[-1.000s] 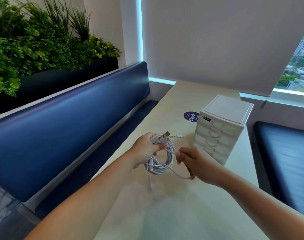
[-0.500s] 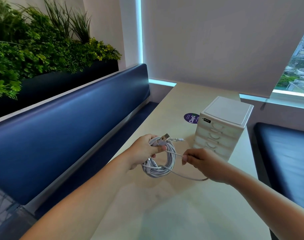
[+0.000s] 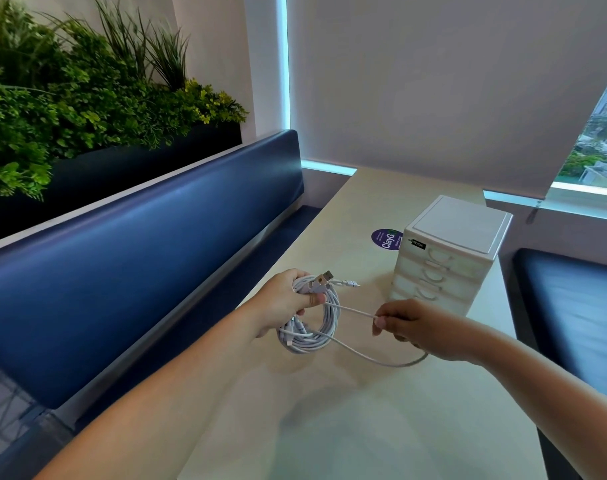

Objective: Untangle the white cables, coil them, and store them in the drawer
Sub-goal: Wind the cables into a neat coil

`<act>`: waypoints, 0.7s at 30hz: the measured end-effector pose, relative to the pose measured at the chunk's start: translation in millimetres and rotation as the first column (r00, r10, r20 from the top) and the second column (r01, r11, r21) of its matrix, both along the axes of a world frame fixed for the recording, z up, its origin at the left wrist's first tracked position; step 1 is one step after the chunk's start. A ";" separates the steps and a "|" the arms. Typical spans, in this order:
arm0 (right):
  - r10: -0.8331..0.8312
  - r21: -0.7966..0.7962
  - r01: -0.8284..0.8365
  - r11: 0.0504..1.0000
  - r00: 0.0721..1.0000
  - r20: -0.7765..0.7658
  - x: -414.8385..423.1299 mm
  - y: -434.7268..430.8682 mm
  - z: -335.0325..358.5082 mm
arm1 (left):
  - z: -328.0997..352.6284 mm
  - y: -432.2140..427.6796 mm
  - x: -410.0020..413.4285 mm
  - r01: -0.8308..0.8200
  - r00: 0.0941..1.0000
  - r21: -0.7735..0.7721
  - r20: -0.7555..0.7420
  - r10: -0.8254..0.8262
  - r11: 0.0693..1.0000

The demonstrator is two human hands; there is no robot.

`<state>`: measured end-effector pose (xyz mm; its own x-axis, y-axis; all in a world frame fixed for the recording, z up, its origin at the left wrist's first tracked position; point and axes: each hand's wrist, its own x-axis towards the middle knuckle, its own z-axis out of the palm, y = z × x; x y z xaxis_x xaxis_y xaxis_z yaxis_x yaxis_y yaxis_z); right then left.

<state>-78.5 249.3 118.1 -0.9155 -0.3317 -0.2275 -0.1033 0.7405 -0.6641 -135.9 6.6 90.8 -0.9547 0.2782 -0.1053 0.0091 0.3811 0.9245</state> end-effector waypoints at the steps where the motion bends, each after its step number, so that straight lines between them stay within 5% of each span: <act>1: -0.006 -0.024 0.006 1.000 1.000 -0.004 -1.2 1.1 1.0 | -0.6 -1.2 -0.9 -0.012 1.000 -0.008 -0.012 0.012 1.000; 5: -0.048 -0.222 0.078 0.972 0.989 0.139 0.5 1.6 3.2 | -3.9 -6.0 -6.0 -0.077 0.996 -0.021 -0.055 0.076 0.997; 13: -0.060 -0.019 0.061 0.998 0.998 0.030 1.7 2.6 -9.6 | -7.6 -15.0 -9.1 -0.134 0.989 -0.015 -0.063 0.133 0.991; 18: -0.080 -0.109 0.090 0.990 0.993 0.085 -2.9 -15.9 -15.1 | -4.4 -2.9 -3.5 -0.090 0.996 0.053 0.002 0.090 0.994; 21: -0.062 -0.108 0.055 0.993 0.996 -0.062 -9.8 -35.1 -17.6 | -2.8 12.8 5.2 -0.011 1.000 0.057 0.024 0.009 0.998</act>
<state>-88.3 214.2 100.5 -0.9458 -0.2961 -0.1336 -0.1071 0.6725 -0.7323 -130.7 19.3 88.0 -0.9550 0.2747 -0.1119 -0.0163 0.3280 0.9446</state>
